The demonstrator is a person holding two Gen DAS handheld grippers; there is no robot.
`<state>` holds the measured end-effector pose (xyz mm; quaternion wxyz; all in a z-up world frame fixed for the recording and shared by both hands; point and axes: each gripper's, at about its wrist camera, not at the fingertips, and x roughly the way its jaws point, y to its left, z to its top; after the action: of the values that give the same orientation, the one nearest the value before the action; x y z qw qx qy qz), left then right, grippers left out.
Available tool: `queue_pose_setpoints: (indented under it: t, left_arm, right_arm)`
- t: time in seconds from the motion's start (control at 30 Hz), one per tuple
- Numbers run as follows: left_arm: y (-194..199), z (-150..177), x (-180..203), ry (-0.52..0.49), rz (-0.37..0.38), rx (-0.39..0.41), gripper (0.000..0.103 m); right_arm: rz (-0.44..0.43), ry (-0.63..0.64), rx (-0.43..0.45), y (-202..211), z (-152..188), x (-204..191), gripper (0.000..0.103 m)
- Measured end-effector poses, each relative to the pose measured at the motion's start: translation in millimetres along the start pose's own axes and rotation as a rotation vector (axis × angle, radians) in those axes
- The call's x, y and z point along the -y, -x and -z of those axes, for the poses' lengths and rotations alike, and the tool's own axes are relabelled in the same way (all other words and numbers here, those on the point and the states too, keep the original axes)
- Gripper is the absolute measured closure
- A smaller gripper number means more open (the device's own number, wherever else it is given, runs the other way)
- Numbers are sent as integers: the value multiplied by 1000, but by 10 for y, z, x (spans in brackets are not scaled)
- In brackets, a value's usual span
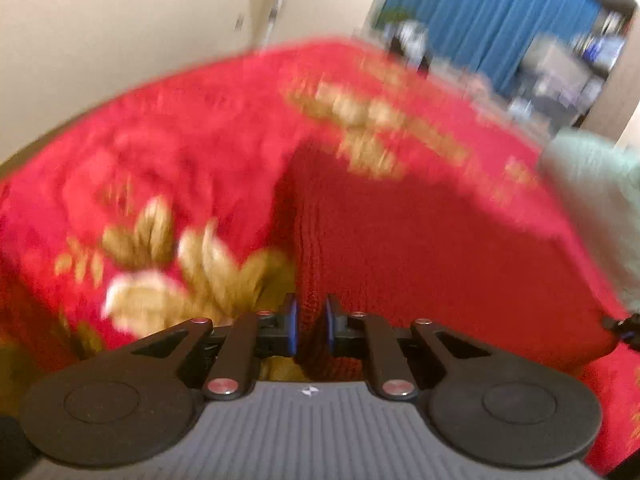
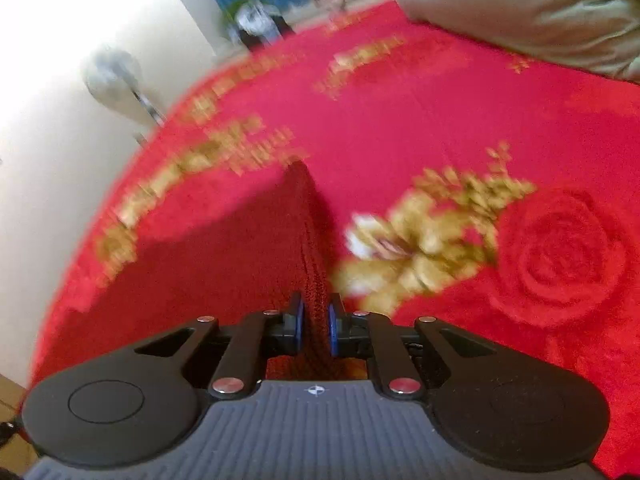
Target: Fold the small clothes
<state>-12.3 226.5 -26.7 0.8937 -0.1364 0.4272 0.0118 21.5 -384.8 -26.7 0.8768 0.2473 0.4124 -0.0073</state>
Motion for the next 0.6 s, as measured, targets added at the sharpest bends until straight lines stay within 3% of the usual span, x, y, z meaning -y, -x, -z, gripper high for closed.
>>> queue_pose_setpoints:
  t: [0.07,0.13,0.23,0.3,0.37,0.47,0.53,0.57,0.6]
  left_arm:
    - [-158,29,-82,66,2,-83,84]
    - [-97,14,-71,70,-25,-41,76]
    - [156,-4,194,-97,-111,142,71]
    - [274,6,391,-187,-113,236,71]
    - [291,28,559,-255,-82,273,71]
    - [138,86,671,-280,-67,203,71]
    - [-99,112,621,-226,-53,58,71]
    - [-240,135,565,-186,-39,-34,71]
    - [-323,146,508,-157,-37,-77,71]
  right_arm:
    - [52,-18,-99,-188,50,85,91]
    - [74,17,-111,-221,52,49,88]
    - [110,159,18,13,33,-161,87]
    - [120,225,119,188,51,-271,82]
    - [68,249,171,272,61,-318,80]
    - [-20,246,158,219,96,-338,78]
    - [-52,215,107,78,120,-316,77]
    - [-42,214,69,-20,141,-308,74]
    - [-13,226,15,-128,166,-311,73]
